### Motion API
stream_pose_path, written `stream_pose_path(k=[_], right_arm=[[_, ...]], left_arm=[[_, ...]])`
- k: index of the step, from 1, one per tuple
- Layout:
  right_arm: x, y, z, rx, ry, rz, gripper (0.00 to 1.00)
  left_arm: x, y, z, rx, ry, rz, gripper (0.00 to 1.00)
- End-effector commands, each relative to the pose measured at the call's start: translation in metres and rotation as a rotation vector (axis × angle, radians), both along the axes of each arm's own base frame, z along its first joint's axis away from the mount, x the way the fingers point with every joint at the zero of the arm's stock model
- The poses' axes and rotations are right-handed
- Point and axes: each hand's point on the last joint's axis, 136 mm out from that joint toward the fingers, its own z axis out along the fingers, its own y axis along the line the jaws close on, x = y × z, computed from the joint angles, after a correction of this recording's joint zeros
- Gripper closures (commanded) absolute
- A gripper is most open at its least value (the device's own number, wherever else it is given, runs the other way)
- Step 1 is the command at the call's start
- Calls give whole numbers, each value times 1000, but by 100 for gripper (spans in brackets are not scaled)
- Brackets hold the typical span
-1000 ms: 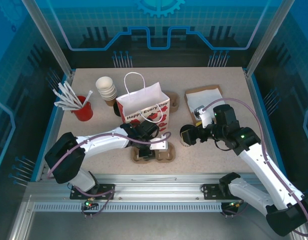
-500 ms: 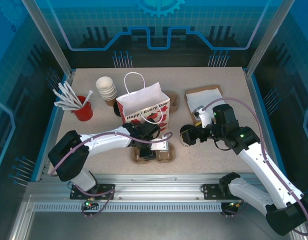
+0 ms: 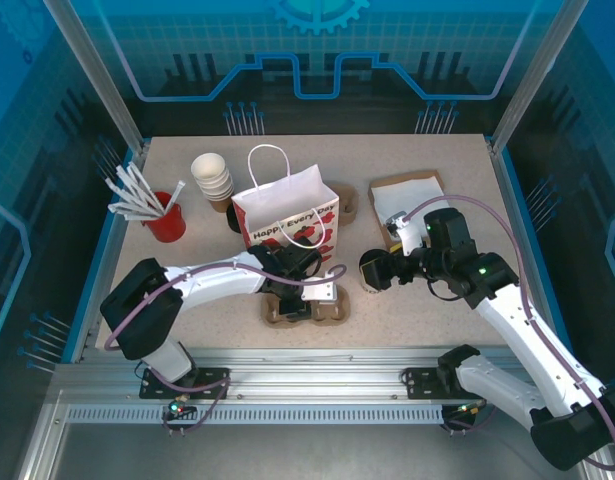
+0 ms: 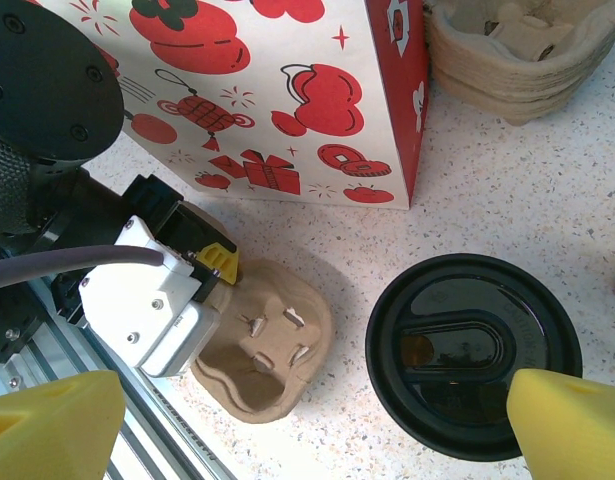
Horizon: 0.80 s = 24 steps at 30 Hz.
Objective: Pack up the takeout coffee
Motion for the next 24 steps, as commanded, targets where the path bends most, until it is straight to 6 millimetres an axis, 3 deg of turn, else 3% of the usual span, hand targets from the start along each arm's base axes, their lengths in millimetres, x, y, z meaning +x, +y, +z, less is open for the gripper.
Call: stream_pose_path(k=[1,5,14,19,24], right_arm=[[0,-1,-2,13,20,-7,1],[0,-1,-2,12,19,-8,1],[0,-2,-2,7,20,-13,1],[1,-3,0,5,15,-19,1],[4,-8,10,9,-24,-63,1]], left_arm=[[-3,3,-3,40,14,-25,55],[-4,5,-5,53,24,-25,56],[-5,1,5,23,23,-10,71],[-7,-1,22,-22,16,9,74],[-24,-5,50,-79,33,12,76]])
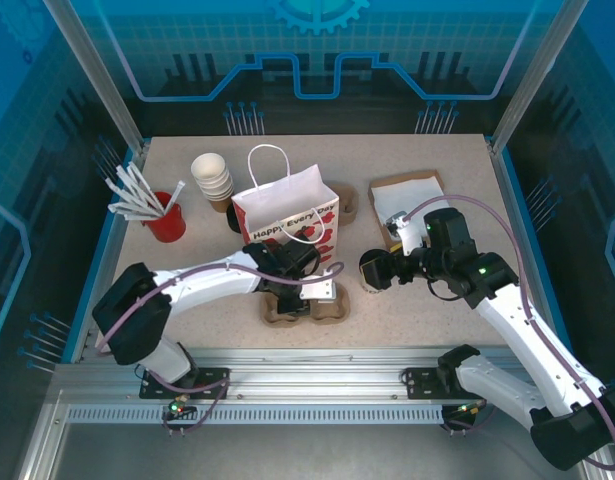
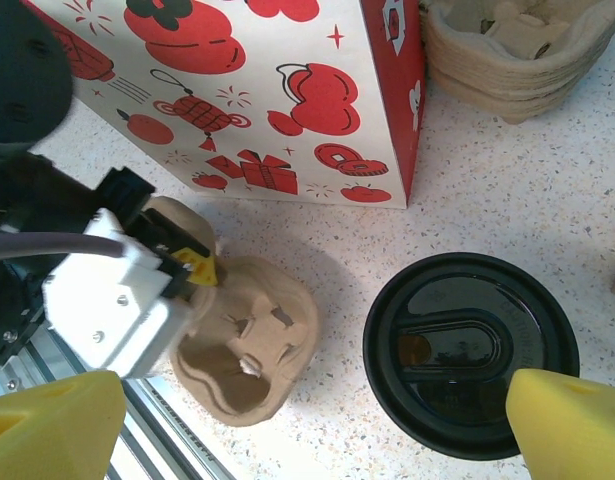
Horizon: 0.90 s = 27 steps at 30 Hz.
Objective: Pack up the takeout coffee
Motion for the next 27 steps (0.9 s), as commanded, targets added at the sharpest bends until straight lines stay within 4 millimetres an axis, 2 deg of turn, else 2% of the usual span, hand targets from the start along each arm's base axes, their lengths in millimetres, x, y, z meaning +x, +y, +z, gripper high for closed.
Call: stream_pose_path(k=[1,5,10,16,20,24,27], right_arm=[[5,-10,14,14,-38,-67,1],[12,-22,30,23,-91,-148,2],[25,-45,67,44,-187,-269,2],[34,-46,97,65,-232,-286,3],[41,-39,105,82,-227,-265,4],[48,-31,106,96,-220,-247,4],[52,-26,106,99,-216,-233,4]], left_arm=[[-21,-7,33,-66,41,0,76],[-43,-10,67,-116,107,-1,78],[-61,-25,127,-251,150,-14,78],[-71,-43,200,-418,145,-51,78],[-64,-49,245,-503,84,-46,77],[-51,-56,300,-629,31,-17,77],[-33,-53,326,-676,-22,29,77]])
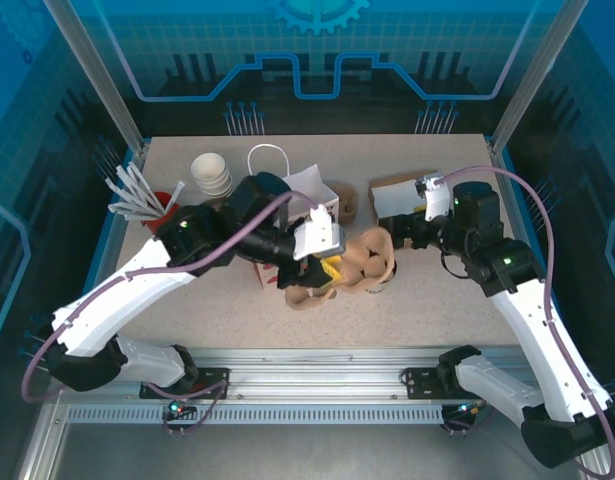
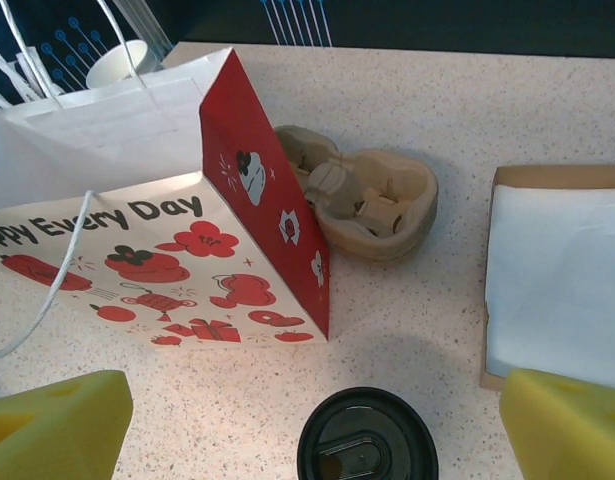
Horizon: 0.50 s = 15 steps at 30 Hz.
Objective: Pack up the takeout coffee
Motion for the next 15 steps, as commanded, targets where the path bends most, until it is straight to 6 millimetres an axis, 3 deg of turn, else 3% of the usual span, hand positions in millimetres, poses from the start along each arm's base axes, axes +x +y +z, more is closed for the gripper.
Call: stream_pose_path(k=[1,8,15], right_arm=[[4,7,20,34,-42,18,4],[12,1,24,2,-63,-18,4],[39,50,36,82,-66,101,6]], left_arm=[[20,5,27,-52,15,75,77],[100,53,55,-99,-56,357,78],[160,93,47,-80,-94,508,78]])
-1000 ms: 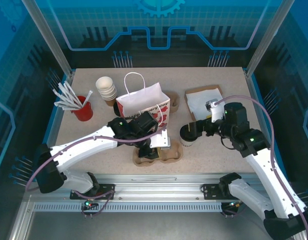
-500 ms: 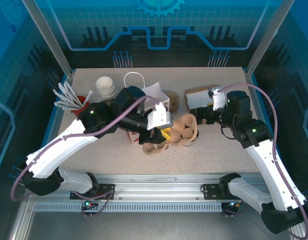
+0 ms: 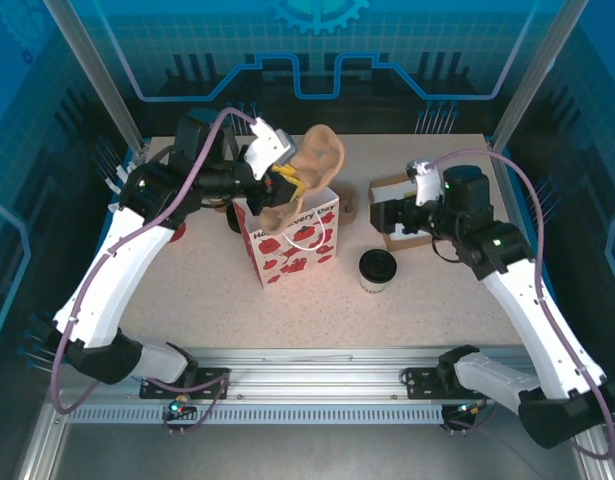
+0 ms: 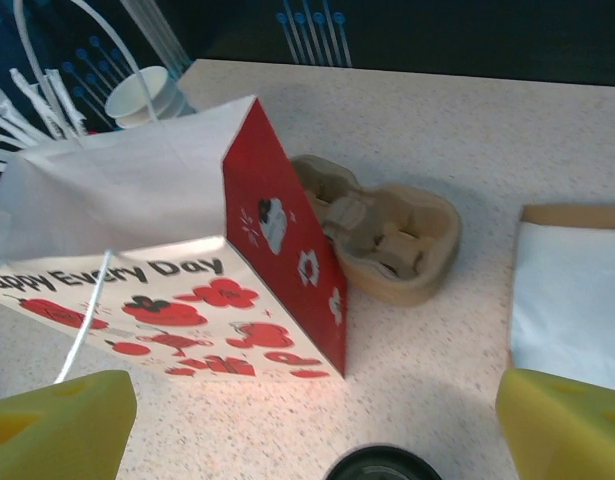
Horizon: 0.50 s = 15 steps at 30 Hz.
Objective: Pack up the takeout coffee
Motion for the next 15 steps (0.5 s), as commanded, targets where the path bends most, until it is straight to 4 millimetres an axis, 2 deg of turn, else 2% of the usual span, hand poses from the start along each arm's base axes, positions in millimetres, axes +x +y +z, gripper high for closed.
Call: stream_pose_path(k=[1,6,10,15], right_arm=[[17,36,23,69,-48,86,7],[46,76,25,96,-31,160,12],[68,96,8,84,23,183,22],[85,111,-14,49,73,196,36]], left_arm=[[24,14,5,-3,-41,45,78],[41,27,0,-22,-40,67,78],[49,35,-5,-26,-35,92,78],[47,35,-9,-44,-31,86,77]])
